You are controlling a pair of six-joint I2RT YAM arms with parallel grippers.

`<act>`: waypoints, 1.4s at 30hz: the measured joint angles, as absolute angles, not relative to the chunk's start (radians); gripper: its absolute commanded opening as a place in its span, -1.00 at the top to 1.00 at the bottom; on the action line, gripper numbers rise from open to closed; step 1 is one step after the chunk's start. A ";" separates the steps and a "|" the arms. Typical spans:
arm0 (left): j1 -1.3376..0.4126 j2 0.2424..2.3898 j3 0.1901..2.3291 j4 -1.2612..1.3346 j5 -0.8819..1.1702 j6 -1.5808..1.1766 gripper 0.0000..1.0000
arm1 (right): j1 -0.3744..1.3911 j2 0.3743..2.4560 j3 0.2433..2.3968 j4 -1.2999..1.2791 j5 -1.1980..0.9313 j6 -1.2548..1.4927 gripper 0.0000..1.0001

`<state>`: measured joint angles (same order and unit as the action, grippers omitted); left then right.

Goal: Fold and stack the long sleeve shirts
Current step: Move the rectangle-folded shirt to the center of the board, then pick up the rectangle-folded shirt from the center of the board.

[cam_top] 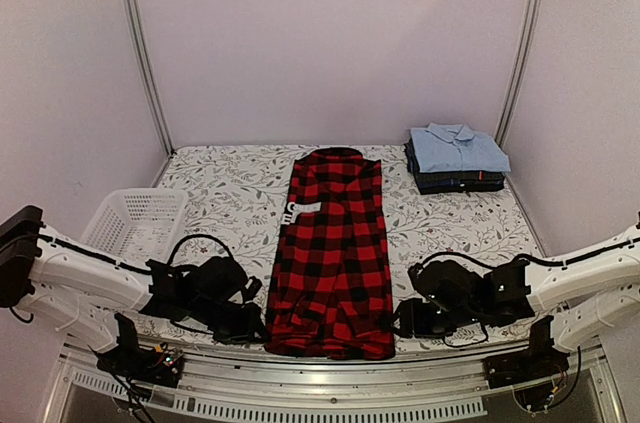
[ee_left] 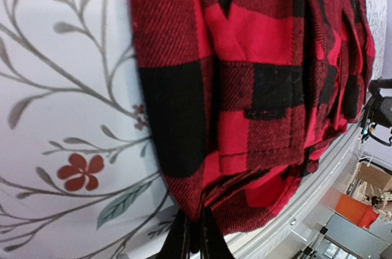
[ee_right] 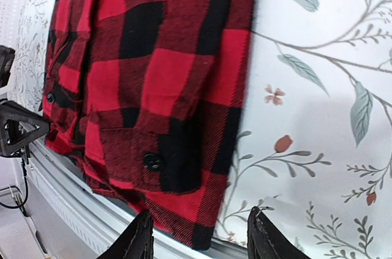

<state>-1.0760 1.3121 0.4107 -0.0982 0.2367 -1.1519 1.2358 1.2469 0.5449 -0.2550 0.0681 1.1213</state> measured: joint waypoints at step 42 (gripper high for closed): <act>-0.975 1.419 0.535 -0.128 0.243 -1.062 0.15 | 1.171 1.319 0.405 0.064 -0.047 1.191 0.00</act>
<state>-0.9749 1.4189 0.5346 -0.1276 0.2432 -1.0618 1.1706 1.3193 0.4053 0.0635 -0.0471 1.1912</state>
